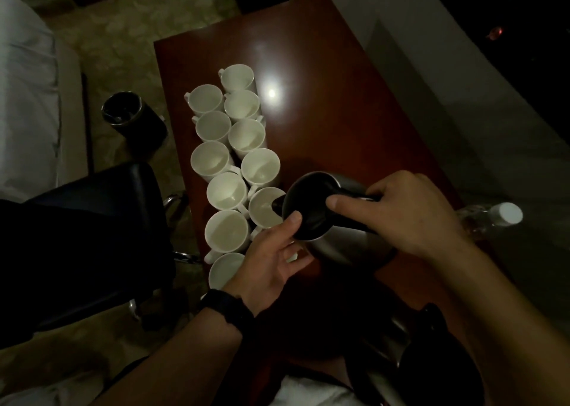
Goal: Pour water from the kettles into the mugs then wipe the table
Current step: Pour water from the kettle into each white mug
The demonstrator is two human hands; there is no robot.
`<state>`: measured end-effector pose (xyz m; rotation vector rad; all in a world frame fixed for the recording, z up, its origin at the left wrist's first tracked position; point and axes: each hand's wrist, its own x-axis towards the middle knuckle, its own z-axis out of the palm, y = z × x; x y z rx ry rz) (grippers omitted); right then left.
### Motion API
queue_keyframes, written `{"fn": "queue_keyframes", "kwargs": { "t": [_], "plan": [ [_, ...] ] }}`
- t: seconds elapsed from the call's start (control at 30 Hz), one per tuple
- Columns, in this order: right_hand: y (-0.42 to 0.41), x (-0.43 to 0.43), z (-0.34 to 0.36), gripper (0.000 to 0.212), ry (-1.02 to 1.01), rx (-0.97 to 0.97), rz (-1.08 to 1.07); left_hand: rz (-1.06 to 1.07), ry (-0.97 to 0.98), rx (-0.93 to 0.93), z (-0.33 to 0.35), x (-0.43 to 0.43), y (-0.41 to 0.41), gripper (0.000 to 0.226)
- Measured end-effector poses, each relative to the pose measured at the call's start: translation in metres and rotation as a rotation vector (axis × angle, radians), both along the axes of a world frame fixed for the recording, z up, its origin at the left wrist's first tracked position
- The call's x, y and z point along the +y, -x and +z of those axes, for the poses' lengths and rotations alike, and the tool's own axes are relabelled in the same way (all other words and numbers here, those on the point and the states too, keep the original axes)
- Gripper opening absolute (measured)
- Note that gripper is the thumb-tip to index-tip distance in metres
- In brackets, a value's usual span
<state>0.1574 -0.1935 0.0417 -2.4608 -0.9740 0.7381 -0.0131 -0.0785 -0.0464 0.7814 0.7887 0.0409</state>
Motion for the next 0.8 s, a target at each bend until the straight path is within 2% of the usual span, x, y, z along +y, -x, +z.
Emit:
{"fn": "queue_keyframes", "kwargs": {
  "t": [0.07, 0.43, 0.63, 0.8],
  "plan": [
    [0.0001, -0.0001, -0.0009, 0.074, 0.007, 0.001, 0.008, -0.001, -0.001, -0.001, 0.0005, -0.0004, 0.0, 0.048],
    [-0.0002, -0.0002, -0.0002, 0.077, 0.003, 0.001, 0.013, 0.02, 0.012, 0.004, 0.0032, -0.0016, -0.0006, 0.026],
    [-0.001, -0.0005, 0.0009, 0.091, 0.004, 0.019, -0.002, 0.042, 0.038, 0.008, 0.003, -0.0032, -0.0019, 0.029],
    [-0.0001, -0.0016, 0.0031, 0.093, 0.004, 0.0, 0.012, 0.054, 0.039, 0.016, 0.0011, -0.005, -0.0023, 0.037]
  ]
}}
